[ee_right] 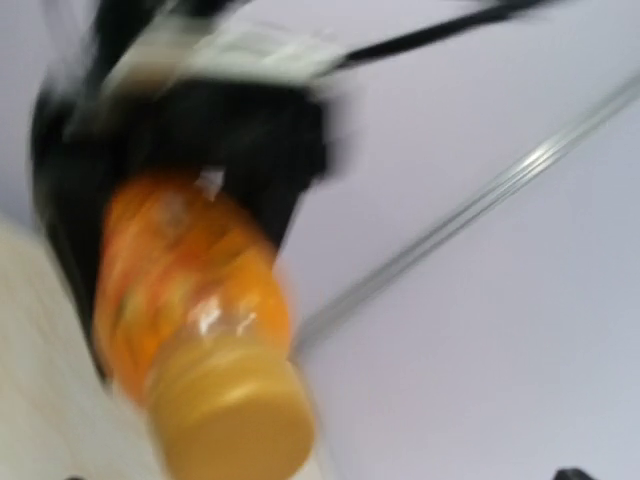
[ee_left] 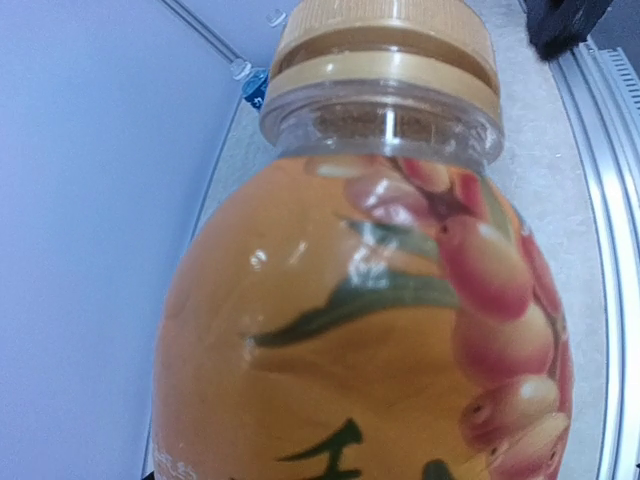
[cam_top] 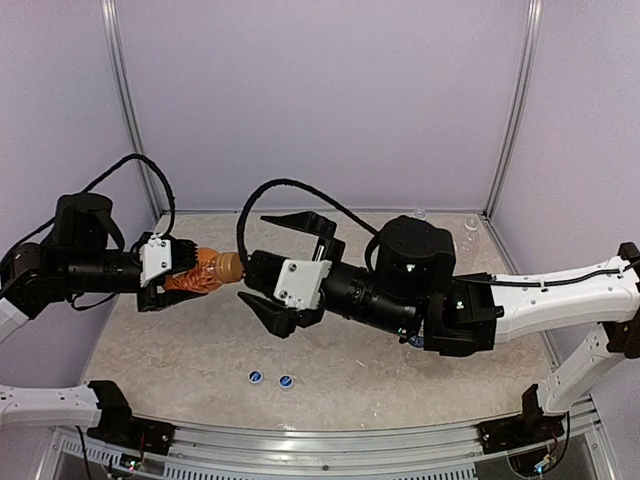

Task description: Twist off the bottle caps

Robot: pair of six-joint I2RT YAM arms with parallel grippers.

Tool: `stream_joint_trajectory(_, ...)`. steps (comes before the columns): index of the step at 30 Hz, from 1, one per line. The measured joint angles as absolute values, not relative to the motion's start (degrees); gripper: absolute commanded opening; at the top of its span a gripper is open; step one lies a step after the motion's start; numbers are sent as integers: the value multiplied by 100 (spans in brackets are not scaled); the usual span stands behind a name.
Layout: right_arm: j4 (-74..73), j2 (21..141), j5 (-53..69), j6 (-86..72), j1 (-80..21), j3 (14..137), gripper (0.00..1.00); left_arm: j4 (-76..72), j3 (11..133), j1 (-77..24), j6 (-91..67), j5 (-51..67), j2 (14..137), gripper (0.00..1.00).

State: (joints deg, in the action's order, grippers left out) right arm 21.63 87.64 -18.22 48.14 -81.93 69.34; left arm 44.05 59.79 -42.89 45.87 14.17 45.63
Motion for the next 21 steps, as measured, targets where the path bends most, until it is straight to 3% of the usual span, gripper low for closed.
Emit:
stream_joint_trajectory(6, 1883, 8650, 231, 1175, -6866, 7330, 99, 3463, 5697, -4309, 4816, 663, 4593, 30)
stream_joint_trajectory(12, 1468, 9306, 1199, -1455, -6309, 8173, 97, 3028, 5680, -4320, 4978, 322, 4628, 30)
stream_joint_trajectory(15, 1229, 9511, 1494, -2047, -6326, 8490, 94, 2982, 5671, -4320, 5013, 248, 4639, 30)
stream_joint_trajectory(21, 882, 9701, 1806, -2530, -6335, 8674, 77, 2956, 5660, -4322, 5048, 198, 4654, 30)
